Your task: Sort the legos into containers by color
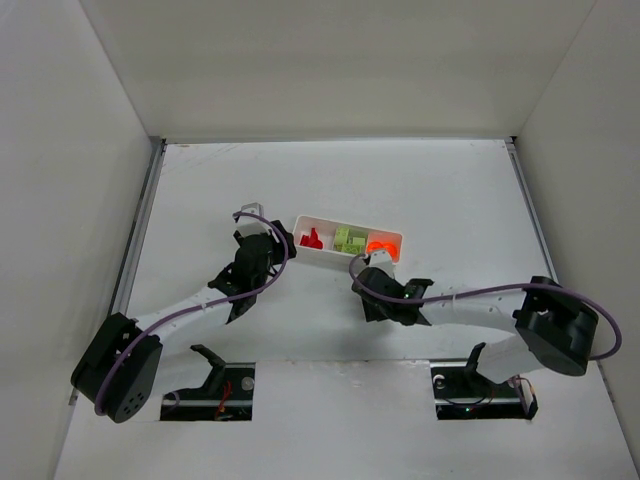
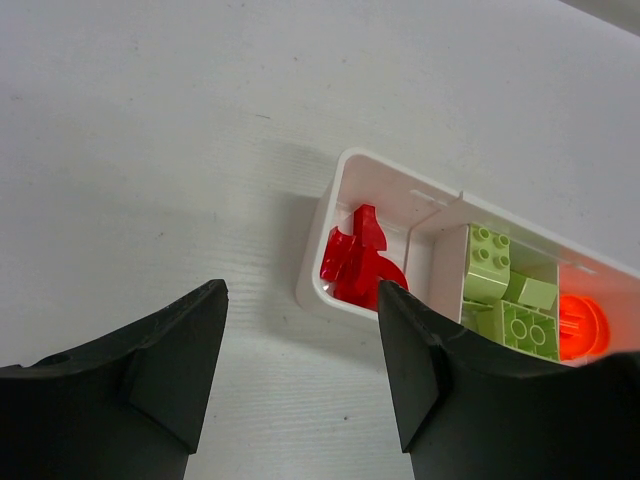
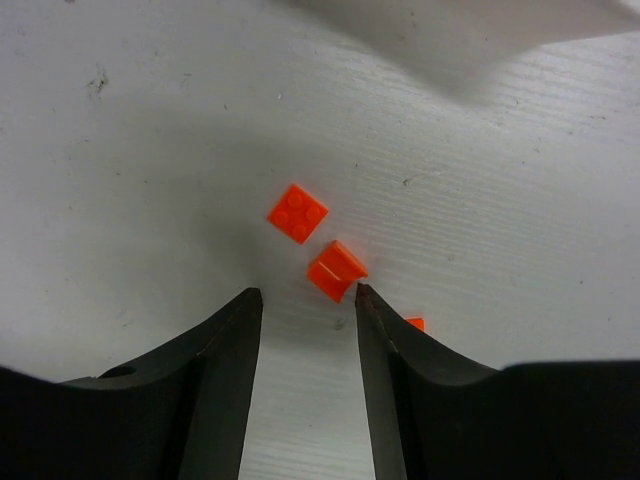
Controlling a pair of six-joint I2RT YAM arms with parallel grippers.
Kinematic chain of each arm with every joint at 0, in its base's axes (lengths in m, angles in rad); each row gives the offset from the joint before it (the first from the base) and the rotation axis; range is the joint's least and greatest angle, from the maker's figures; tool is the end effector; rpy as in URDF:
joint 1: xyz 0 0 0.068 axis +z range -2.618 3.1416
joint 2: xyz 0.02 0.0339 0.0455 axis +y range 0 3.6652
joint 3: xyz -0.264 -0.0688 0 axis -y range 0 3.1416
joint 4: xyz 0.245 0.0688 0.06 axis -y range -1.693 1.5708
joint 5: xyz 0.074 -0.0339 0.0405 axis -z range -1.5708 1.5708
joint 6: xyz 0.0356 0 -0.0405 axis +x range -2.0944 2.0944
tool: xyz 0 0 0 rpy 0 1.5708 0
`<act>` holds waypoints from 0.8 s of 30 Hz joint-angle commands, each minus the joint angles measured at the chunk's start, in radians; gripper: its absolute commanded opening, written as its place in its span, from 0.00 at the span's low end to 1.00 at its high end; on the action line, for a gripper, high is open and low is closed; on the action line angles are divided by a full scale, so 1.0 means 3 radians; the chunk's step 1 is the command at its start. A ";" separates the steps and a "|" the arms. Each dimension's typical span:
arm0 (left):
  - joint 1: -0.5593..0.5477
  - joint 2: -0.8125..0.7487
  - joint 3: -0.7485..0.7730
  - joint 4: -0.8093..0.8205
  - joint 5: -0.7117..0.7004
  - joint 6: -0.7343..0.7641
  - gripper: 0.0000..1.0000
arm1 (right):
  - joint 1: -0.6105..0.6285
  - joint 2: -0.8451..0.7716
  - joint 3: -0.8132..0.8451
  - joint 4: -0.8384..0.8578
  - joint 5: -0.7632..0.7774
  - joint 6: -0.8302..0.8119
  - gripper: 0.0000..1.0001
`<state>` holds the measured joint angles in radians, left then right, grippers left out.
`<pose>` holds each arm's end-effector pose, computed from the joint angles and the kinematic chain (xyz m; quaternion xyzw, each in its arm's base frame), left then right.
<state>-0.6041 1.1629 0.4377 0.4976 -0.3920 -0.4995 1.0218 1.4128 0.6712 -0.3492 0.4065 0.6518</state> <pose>0.2074 -0.1266 0.2141 -0.0809 0.7731 -0.1901 0.5997 0.1419 0.2050 0.1583 -0.1278 0.9439 0.0415 0.3015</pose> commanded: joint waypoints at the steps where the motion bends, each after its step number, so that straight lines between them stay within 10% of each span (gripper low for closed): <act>1: 0.0017 -0.0092 -0.0038 0.0156 0.0028 -0.0027 0.59 | -0.0034 0.0097 0.0140 0.0070 0.0107 -0.0061 0.48; 24: 0.0012 -0.0103 -0.0053 0.0177 0.0038 -0.0032 0.59 | -0.0111 -0.0301 0.0125 -0.0160 0.0338 0.0077 0.24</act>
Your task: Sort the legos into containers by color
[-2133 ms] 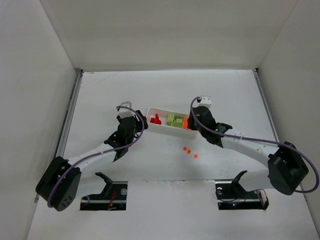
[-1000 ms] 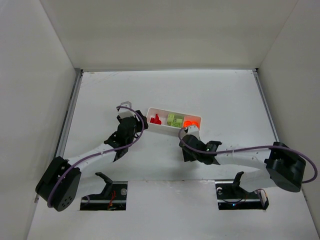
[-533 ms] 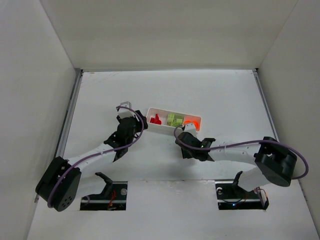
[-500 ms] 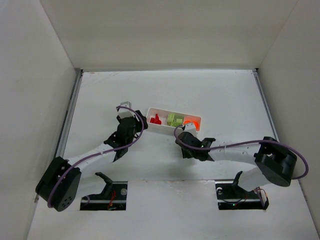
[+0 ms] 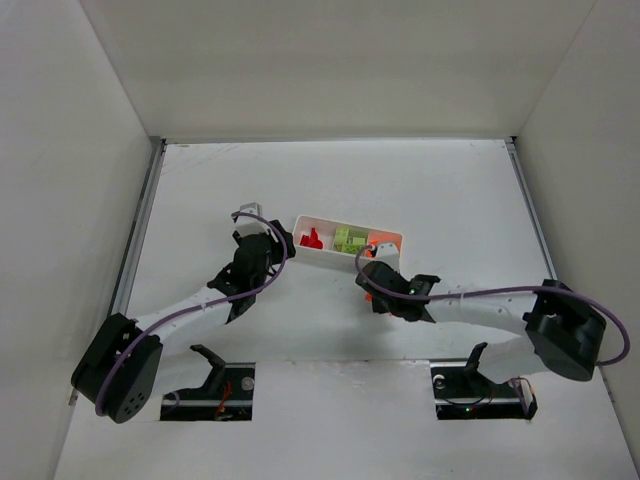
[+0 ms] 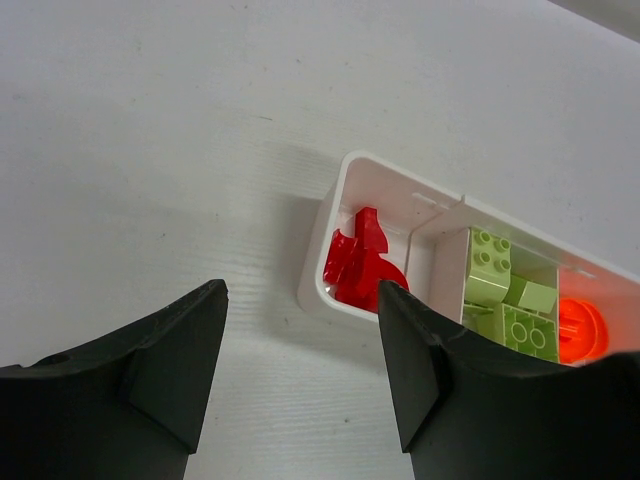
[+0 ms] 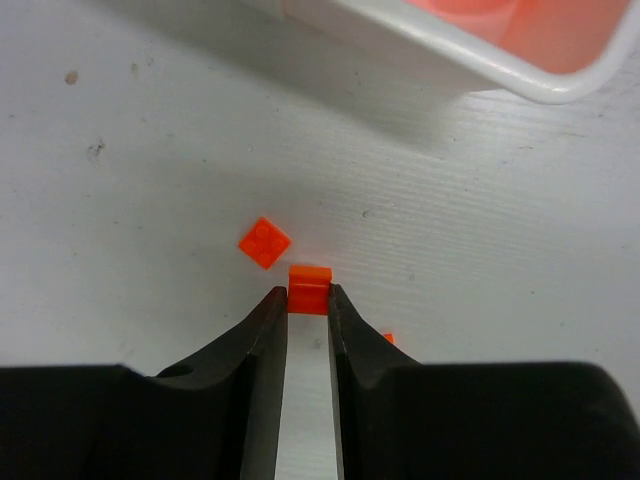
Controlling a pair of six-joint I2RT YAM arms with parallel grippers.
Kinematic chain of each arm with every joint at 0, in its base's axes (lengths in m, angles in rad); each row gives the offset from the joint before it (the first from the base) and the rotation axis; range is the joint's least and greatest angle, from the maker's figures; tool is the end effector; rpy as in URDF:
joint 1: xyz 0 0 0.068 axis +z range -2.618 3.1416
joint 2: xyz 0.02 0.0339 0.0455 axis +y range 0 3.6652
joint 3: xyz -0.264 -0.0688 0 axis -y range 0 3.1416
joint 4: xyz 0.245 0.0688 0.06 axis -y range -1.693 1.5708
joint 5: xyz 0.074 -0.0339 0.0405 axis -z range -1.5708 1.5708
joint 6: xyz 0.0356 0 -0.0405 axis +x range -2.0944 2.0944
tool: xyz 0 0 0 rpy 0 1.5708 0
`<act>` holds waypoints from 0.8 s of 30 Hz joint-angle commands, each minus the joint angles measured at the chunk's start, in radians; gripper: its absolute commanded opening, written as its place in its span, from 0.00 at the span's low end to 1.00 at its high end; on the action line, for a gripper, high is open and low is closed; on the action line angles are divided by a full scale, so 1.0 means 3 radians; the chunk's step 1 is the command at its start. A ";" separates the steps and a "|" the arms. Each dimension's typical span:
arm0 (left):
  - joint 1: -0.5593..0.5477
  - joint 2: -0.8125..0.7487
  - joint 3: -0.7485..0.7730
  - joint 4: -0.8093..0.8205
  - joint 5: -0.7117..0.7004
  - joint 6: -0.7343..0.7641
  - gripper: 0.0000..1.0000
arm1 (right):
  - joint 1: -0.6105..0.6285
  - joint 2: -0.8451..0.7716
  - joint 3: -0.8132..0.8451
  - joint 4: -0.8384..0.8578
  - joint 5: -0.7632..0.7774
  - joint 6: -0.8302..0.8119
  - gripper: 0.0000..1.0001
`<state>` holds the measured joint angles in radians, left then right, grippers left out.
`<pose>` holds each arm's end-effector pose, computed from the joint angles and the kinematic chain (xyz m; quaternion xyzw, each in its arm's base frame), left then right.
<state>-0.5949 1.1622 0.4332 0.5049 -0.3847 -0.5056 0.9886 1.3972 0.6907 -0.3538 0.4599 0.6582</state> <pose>0.2080 -0.1246 0.2135 -0.0848 0.7719 -0.1927 0.5999 0.1515 0.2013 0.1677 -0.0982 0.9388 0.0304 0.3289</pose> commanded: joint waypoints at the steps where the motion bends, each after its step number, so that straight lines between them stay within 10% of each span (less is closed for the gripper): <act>1: -0.0009 -0.0085 -0.0038 0.0158 0.0014 -0.0017 0.59 | 0.0005 -0.0325 0.0085 -0.0185 0.0160 0.0066 0.24; 16: 0.0012 -0.0095 -0.0058 0.0168 0.0019 -0.0017 0.59 | -0.0894 0.0072 0.0893 0.0601 0.0078 -0.0665 0.26; 24: 0.0017 -0.0059 -0.0048 0.0173 0.0030 -0.0022 0.59 | -0.0941 0.0073 0.0889 0.0607 0.0160 -0.0686 0.50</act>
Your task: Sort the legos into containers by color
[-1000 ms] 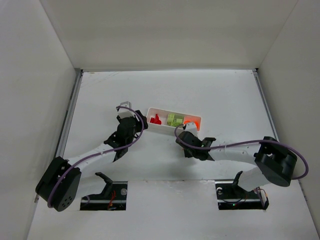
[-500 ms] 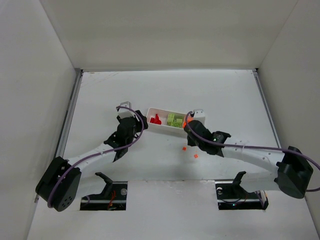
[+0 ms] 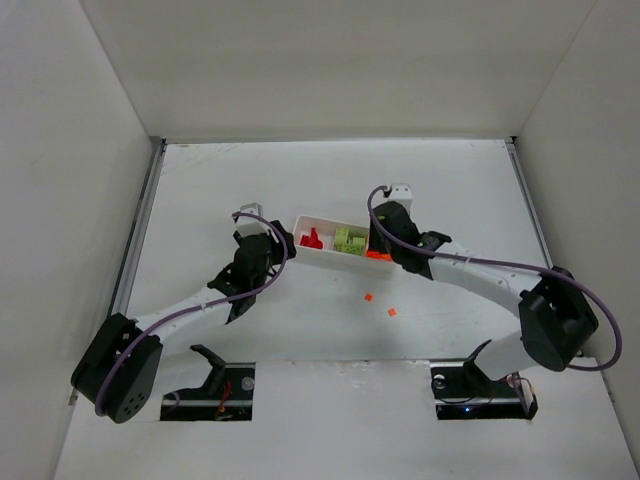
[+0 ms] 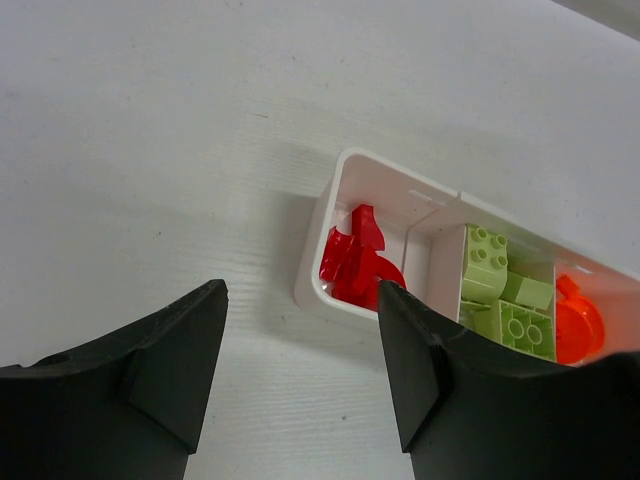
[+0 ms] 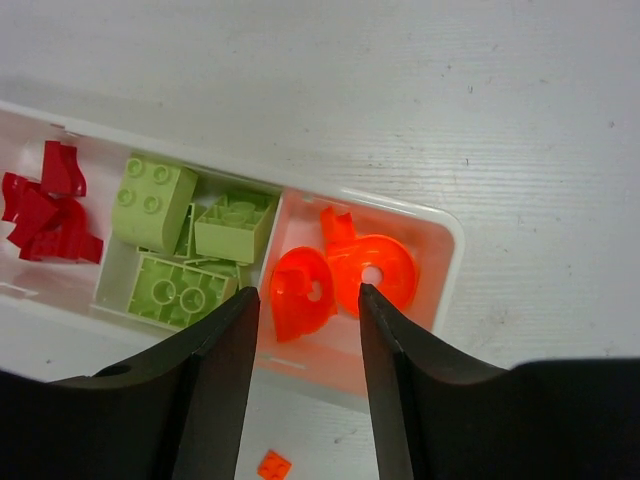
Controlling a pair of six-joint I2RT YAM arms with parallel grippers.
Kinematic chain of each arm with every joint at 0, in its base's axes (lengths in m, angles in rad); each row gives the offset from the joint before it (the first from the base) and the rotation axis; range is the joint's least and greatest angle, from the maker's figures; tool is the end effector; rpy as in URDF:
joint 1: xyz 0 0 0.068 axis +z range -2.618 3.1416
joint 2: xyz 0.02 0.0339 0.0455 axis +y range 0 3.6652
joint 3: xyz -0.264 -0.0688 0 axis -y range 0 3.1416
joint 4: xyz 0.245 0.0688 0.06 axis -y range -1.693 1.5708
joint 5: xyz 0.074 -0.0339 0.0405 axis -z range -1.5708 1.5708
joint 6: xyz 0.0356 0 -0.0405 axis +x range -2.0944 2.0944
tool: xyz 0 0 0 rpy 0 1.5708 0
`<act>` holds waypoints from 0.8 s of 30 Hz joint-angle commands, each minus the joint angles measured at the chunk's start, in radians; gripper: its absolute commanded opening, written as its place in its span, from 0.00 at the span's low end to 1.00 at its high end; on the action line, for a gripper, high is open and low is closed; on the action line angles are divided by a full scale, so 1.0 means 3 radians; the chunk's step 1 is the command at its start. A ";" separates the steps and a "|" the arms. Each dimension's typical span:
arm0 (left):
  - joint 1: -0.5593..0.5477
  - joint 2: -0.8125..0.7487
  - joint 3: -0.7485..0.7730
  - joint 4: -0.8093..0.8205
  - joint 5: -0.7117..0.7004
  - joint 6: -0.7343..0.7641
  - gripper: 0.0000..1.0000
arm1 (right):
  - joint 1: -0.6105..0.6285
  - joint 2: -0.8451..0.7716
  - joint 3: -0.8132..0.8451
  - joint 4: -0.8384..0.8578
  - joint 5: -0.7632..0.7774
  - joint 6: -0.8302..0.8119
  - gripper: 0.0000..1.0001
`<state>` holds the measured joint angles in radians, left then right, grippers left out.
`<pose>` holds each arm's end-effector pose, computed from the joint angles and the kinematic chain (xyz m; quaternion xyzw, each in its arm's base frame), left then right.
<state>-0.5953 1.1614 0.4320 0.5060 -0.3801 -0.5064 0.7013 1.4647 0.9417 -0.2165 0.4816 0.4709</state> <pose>0.2077 -0.1247 0.2134 -0.0836 0.7719 -0.1949 0.5993 0.2492 0.1889 0.2345 -0.0065 0.8936 0.0351 0.4474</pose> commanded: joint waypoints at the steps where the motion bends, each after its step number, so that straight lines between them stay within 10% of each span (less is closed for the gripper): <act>1: 0.0013 -0.0057 -0.0039 0.0169 0.0025 -0.0020 0.59 | 0.0017 -0.0213 0.0016 0.0134 0.0087 -0.0056 0.50; 11: -0.0012 -0.0057 -0.0044 0.0190 0.0014 -0.0030 0.59 | 0.0947 -0.0582 -0.0750 -0.0117 0.0026 0.0521 0.44; 24: -0.0012 -0.0123 -0.0054 0.0174 0.0030 -0.0035 0.59 | 0.1024 -0.0178 -0.0746 -0.0025 -0.0168 0.0716 0.40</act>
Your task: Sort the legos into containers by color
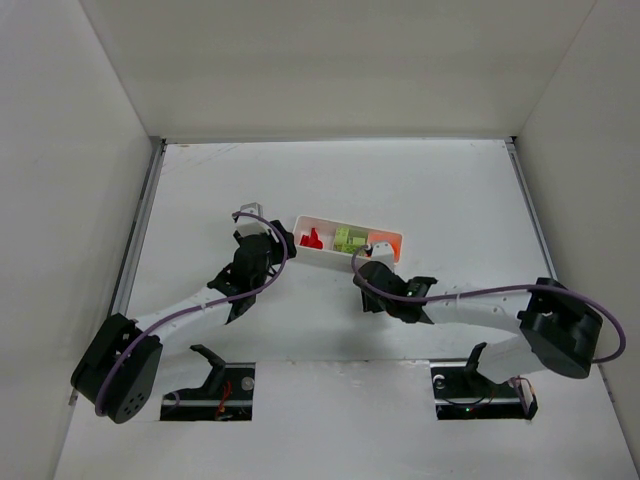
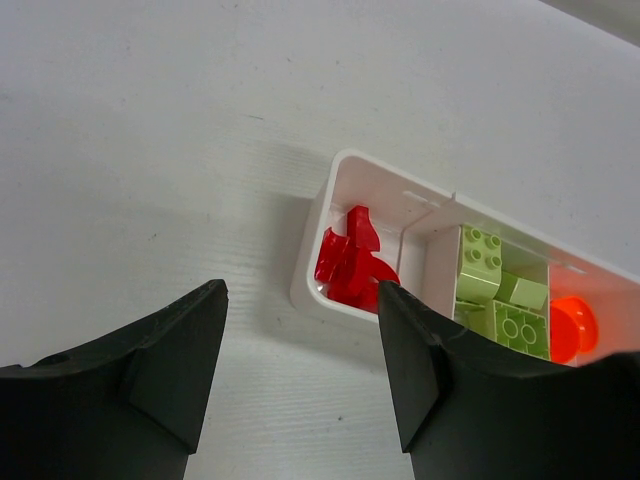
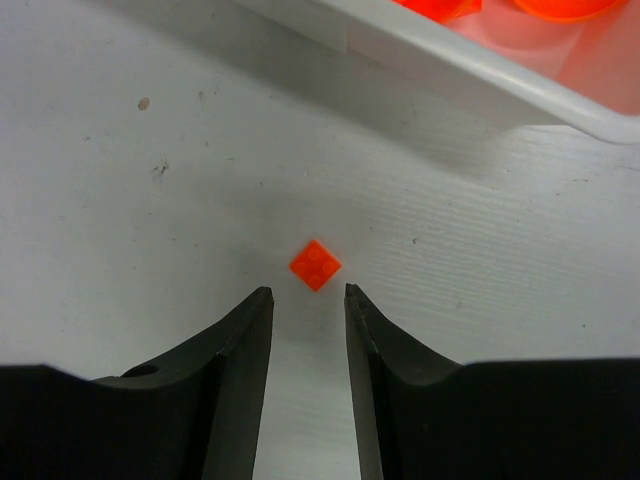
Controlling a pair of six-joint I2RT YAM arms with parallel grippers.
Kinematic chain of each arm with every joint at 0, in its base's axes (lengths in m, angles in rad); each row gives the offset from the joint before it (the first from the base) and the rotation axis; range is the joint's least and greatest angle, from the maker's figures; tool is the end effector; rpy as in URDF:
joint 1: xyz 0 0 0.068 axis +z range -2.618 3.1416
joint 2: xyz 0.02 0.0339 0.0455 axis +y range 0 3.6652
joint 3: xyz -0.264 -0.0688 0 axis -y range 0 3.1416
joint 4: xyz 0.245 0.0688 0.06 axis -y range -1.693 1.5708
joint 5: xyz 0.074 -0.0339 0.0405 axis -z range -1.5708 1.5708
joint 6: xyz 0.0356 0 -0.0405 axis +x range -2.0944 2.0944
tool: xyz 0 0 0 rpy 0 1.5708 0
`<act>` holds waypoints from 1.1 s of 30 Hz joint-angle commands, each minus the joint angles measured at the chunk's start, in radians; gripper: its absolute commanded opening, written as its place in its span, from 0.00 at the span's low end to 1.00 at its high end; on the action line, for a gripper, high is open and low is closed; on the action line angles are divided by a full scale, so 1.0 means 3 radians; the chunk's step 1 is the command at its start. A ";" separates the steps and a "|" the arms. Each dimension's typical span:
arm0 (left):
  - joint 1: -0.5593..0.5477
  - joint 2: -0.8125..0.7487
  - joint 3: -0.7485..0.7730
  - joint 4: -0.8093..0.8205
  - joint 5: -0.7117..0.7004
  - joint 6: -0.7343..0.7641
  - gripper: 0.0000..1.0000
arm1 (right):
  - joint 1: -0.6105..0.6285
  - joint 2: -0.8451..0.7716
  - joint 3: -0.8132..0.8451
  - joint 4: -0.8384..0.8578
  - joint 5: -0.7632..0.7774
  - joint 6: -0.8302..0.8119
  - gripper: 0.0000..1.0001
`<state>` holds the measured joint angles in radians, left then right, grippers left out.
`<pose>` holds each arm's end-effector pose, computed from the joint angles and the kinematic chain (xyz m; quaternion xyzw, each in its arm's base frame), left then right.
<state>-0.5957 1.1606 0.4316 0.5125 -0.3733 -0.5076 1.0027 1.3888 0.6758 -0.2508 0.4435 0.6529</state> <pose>0.2077 -0.1251 0.2141 -0.0824 0.7702 -0.1995 0.6002 0.1513 0.2087 0.1711 -0.0973 0.9282 0.0727 0.3518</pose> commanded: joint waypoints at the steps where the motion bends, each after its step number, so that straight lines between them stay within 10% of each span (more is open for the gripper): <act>1: -0.0011 -0.0121 -0.0053 0.0158 -0.0003 -0.0026 0.59 | 0.0020 0.0105 0.0140 0.0090 -0.0057 0.0140 0.40; 33: 0.0020 -0.0034 -0.0053 0.0178 0.0022 -0.0052 0.59 | -0.0052 0.0561 0.0243 0.0233 0.0199 0.0176 0.40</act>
<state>-0.5938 1.1561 0.4229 0.5262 -0.3695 -0.5144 0.9997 1.5288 0.7280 -0.1932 0.4786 0.7040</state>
